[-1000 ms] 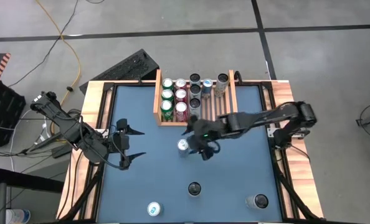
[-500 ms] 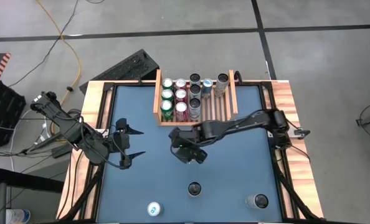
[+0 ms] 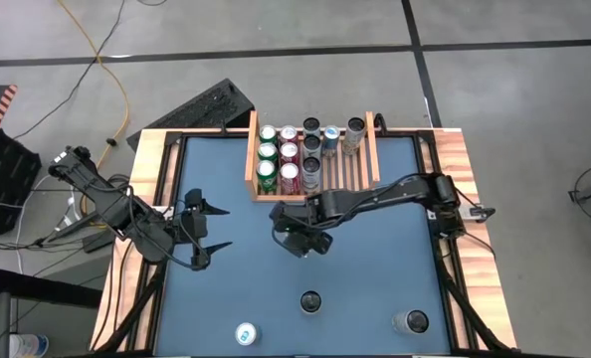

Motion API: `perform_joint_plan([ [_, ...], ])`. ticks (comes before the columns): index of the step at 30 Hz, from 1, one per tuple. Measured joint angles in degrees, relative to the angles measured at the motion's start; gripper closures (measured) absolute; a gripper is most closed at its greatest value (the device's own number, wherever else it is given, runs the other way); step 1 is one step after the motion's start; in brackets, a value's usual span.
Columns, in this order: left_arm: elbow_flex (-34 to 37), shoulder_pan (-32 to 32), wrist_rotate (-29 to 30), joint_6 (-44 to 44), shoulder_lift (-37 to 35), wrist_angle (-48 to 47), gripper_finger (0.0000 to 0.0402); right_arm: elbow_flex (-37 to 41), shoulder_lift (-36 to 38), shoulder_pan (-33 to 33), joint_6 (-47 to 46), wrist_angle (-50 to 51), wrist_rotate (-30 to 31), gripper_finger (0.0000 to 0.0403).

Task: Place canned beverage on shelf
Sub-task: Put the middle blue soda can aligned with the blue soda on the shelf

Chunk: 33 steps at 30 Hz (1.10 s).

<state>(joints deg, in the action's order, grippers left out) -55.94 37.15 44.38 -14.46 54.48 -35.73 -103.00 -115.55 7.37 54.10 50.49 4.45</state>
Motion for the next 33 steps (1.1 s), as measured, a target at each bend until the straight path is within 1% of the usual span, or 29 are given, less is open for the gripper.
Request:
perform_joint_plan([
  [7, 0.00, 0.00, 0.02, 0.01, 0.00, 0.00, 0.0060, 0.48, -0.04, -0.39, 3.07, -1.08, -0.15, 0.0113],
  [14, 0.00, 0.00, 0.02, 0.02, 0.00, 0.03, 0.0060, 1.87, -0.03, -1.30, 4.07, -3.61, -3.10, 0.0113],
  [19, 0.00, 0.00, 0.02, 0.02, 0.00, 0.04, 0.0060, 4.23, -0.04, -1.96, 5.95, -3.78, -2.79, 0.0114],
  [22, 0.00, 0.00, 0.04, 0.22, 0.00, 0.04, 0.0060, 4.28, -0.07, -1.79, 5.95, -4.38, -1.07, 0.0123],
  [26, 0.00, 0.00, 0.04, 0.22, 0.00, 0.02, 0.0060, 4.28, -0.07, -1.75, 5.93, -5.04, 0.43, 0.0156],
  [32, 0.00, 0.00, 0.04, 0.22, 0.00, 0.02, 0.0060, 4.24, -0.03, -1.64, 5.84, -5.31, 0.60, 0.0246],
  [33, 0.00, 0.00, 0.04, 0.22, 0.00, 0.02, 0.0060, 4.22, -0.02, -1.64, 5.85, -5.34, 0.67, 0.0256],
])
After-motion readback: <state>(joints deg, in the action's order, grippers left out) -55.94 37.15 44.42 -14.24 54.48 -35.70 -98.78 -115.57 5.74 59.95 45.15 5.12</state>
